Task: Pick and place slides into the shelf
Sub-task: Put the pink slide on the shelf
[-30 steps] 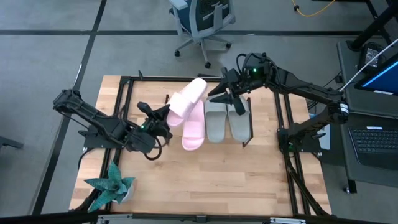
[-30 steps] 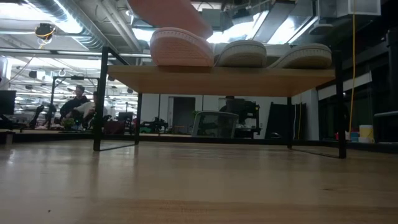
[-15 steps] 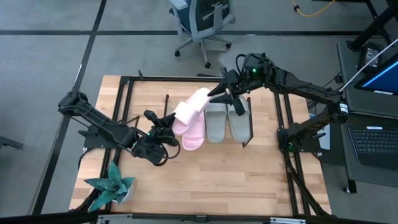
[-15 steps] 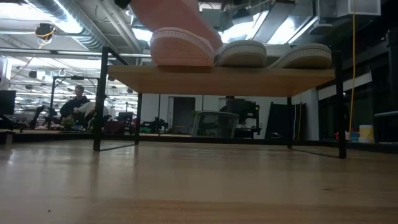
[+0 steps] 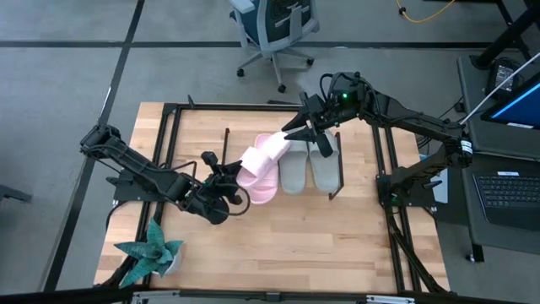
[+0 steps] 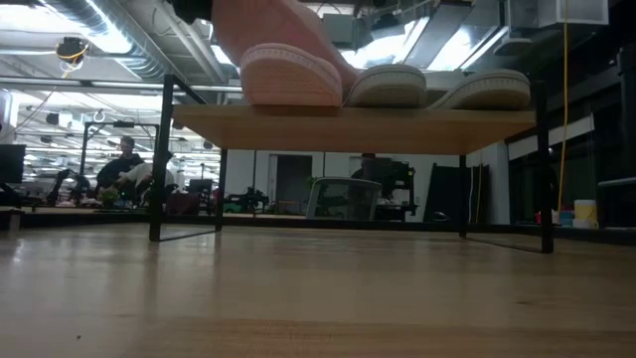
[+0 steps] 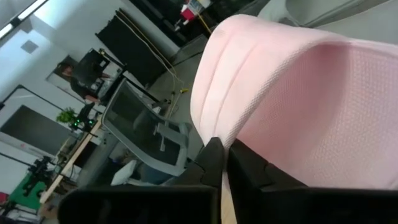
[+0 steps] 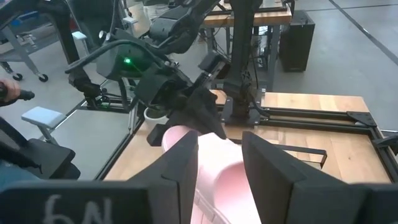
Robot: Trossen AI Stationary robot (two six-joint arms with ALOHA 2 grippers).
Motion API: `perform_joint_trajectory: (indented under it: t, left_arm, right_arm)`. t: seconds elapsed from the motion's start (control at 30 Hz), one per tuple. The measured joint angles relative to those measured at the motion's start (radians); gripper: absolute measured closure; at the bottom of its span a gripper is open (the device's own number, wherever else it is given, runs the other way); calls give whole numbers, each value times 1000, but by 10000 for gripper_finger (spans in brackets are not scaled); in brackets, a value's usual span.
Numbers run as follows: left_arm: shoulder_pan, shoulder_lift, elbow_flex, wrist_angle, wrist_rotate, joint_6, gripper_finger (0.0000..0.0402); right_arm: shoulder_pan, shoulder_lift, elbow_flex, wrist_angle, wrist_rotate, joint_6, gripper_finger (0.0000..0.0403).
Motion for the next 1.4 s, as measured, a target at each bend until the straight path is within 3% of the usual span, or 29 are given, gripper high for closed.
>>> perform_joint_trajectory:
  t: [0.33, 0.53, 0.77, 1.07, 1.33, 1.4]
  left_arm:
    - [-19, 0, 0, 4, -15, 9, 317]
    - [-58, 0, 0, 45, -53, 161, 289]
    - [-94, -9, 0, 115, -102, 250, 282]
    - [-150, -11, 0, 255, -296, 373, 282]
    - [-168, -96, 0, 293, -284, 339, 282]
    - [-167, -127, 0, 310, -240, 326, 282]
  right_arm:
    - [2, 0, 0, -1, -70, 0, 276]
    - [2, 0, 0, -1, -70, 3, 276]
    - [2, 0, 0, -1, -70, 3, 276]
    - [2, 0, 0, -21, -112, 57, 277]
    - [44, 39, 2, -24, -120, 99, 277]
    - [59, 65, 1, -8, -120, 109, 277]
